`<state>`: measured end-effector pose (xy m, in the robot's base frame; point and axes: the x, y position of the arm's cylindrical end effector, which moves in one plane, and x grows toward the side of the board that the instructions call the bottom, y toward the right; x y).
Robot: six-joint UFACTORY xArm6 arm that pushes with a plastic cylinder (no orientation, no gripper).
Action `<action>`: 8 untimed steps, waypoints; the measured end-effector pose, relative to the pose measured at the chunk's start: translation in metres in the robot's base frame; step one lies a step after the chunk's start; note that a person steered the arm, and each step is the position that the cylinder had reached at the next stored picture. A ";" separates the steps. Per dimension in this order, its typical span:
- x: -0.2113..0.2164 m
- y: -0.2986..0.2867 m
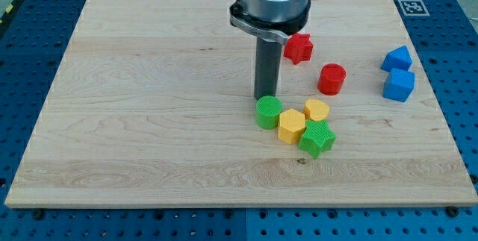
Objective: Nudge the blue cube
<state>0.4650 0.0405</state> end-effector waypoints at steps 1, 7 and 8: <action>0.000 0.028; 0.032 0.227; 0.032 0.260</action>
<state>0.4965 0.3009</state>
